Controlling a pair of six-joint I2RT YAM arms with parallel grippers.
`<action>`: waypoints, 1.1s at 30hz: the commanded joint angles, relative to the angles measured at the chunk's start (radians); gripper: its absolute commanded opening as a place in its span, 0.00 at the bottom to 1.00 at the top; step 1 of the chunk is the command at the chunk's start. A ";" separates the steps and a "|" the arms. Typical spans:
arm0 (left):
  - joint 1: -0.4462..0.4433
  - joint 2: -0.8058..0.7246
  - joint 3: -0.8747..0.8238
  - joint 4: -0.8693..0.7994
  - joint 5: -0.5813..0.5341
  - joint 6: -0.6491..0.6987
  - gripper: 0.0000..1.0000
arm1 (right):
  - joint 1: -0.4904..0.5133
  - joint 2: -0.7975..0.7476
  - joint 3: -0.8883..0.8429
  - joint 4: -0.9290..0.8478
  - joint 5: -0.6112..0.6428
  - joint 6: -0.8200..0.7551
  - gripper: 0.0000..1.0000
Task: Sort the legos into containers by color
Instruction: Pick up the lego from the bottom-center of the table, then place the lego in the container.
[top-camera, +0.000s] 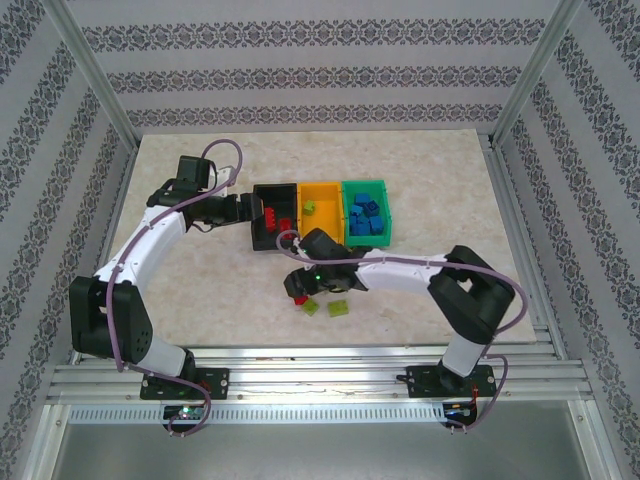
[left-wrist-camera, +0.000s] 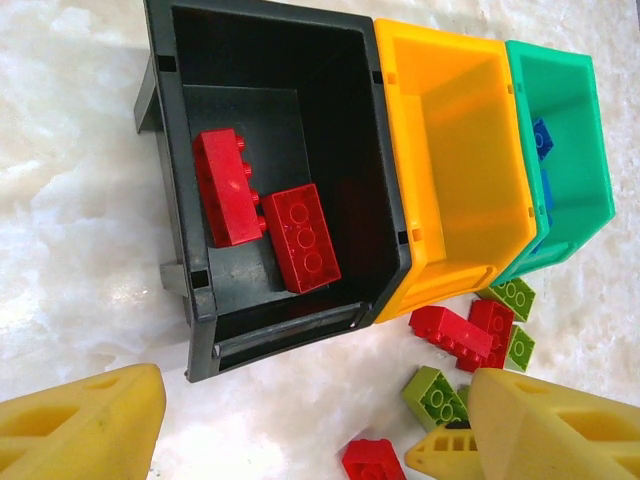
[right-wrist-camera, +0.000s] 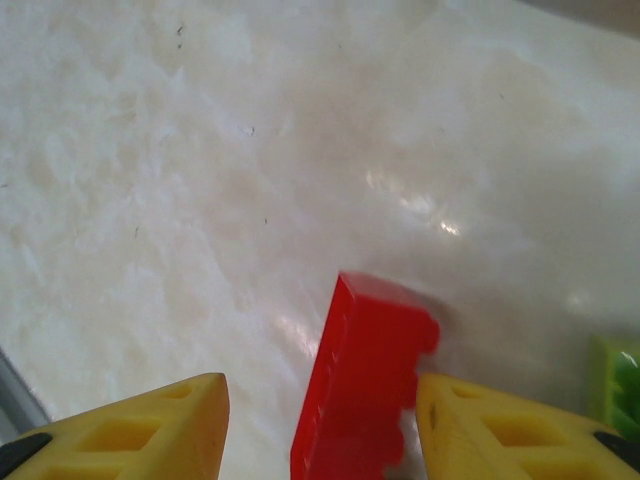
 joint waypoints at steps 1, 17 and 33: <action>0.011 -0.025 -0.007 0.028 0.024 -0.001 0.79 | 0.029 0.070 0.091 -0.116 0.110 -0.010 0.53; 0.013 -0.053 -0.016 0.031 0.020 0.004 0.79 | 0.084 0.143 0.235 -0.250 0.236 -0.063 0.22; 0.128 -0.106 -0.057 0.085 0.003 -0.054 0.79 | -0.101 0.276 0.678 -0.238 0.182 -0.095 0.32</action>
